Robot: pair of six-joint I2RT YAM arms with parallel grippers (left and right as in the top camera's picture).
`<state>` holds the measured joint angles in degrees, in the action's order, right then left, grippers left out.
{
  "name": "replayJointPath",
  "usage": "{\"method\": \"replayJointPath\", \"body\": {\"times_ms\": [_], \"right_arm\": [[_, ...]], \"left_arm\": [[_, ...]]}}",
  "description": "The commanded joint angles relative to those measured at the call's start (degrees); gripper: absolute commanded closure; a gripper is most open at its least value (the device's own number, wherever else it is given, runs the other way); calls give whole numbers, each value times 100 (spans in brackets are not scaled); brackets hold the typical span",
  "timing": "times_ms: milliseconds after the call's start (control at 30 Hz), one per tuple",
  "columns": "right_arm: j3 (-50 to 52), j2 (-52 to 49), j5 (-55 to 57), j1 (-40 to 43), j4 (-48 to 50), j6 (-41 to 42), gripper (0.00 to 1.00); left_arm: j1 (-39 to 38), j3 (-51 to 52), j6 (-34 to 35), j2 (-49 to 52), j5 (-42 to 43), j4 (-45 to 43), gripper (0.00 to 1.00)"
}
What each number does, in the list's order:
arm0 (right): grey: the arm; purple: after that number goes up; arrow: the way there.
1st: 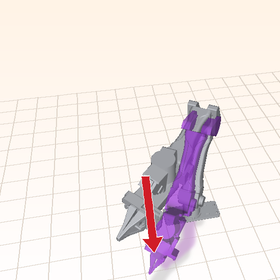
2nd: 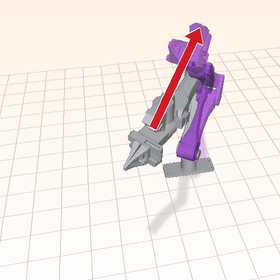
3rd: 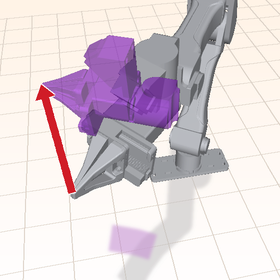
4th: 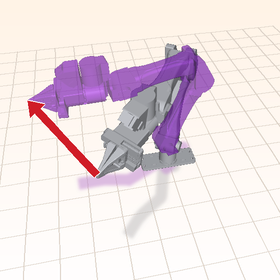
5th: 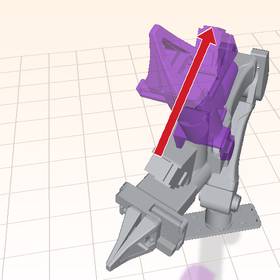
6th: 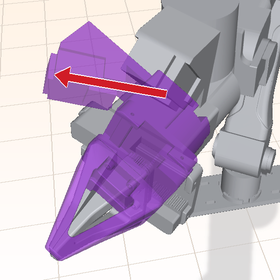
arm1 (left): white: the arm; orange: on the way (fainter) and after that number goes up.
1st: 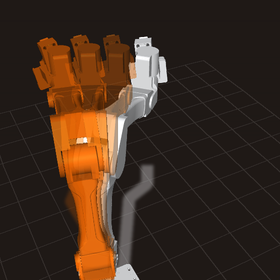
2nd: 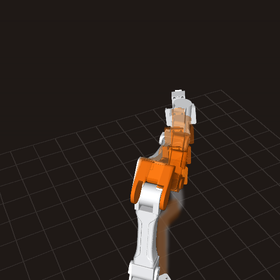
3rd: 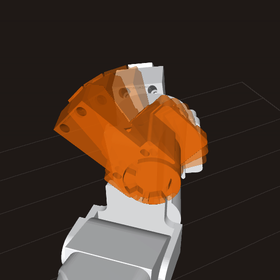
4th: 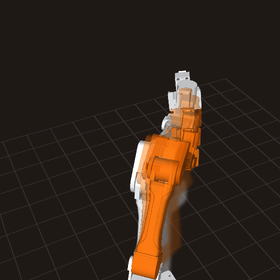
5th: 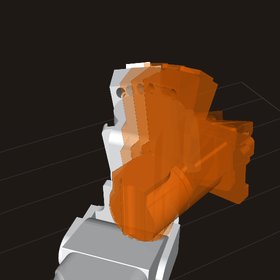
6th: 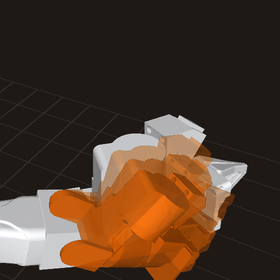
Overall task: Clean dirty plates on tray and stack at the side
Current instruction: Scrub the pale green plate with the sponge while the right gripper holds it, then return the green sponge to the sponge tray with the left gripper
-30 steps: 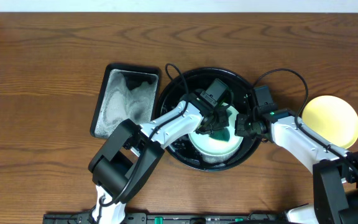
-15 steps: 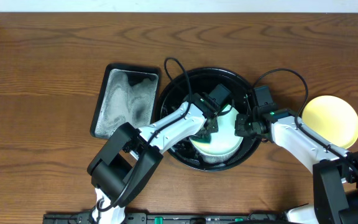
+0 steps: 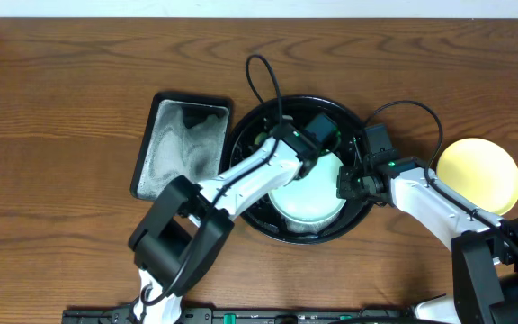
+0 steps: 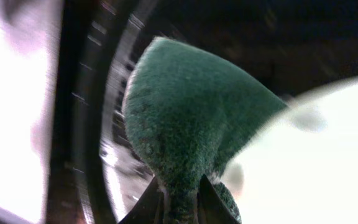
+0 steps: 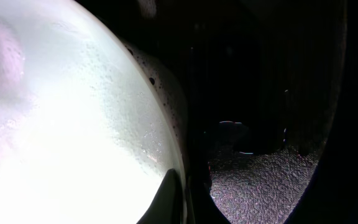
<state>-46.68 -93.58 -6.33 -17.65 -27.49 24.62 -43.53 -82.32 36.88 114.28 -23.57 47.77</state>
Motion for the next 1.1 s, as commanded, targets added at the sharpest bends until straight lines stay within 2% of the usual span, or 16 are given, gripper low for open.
{"method": "replayJointPath", "body": {"times_ms": [0, 200, 300, 433, 567, 700, 733, 800, 967, 1067], "right_arm": [[61, -157, 723, 42, -140, 22, 99], [61, -157, 721, 42, -142, 22, 99], [61, -157, 719, 42, -140, 20, 99], [61, -157, 710, 42, -107, -42, 99], [61, -157, 450, 42, 7, -560, 99], [61, -157, 433, 39, 9, -726, 99], [59, -157, 431, 39, 31, -787, 99], [55, -142, 391, 39, 50, -890, 99], [50, 236, 190, 39, 66, -1088, 99], [50, 678, 173, 33, 66, -1276, 99]], "left_arm": [[251, -157, -264, -581, -859, 94, 91], [702, -155, -258, -1574, -833, 337, 85], [1209, -155, -278, -1987, -396, 522, 85], [2216, -127, -925, -2229, 925, 601, 86], [3165, 131, -1910, -2114, 2459, 485, 86], [3720, 533, -2640, -1853, 3296, 240, 85], [3816, 629, -2776, -1768, 3366, 177, 84], [3917, 728, -3010, -1602, 3362, 138, 72], [3978, 785, -3152, -1268, 3340, 136, 66], [3978, 750, -3150, -1329, 3342, 125, 48]]}}
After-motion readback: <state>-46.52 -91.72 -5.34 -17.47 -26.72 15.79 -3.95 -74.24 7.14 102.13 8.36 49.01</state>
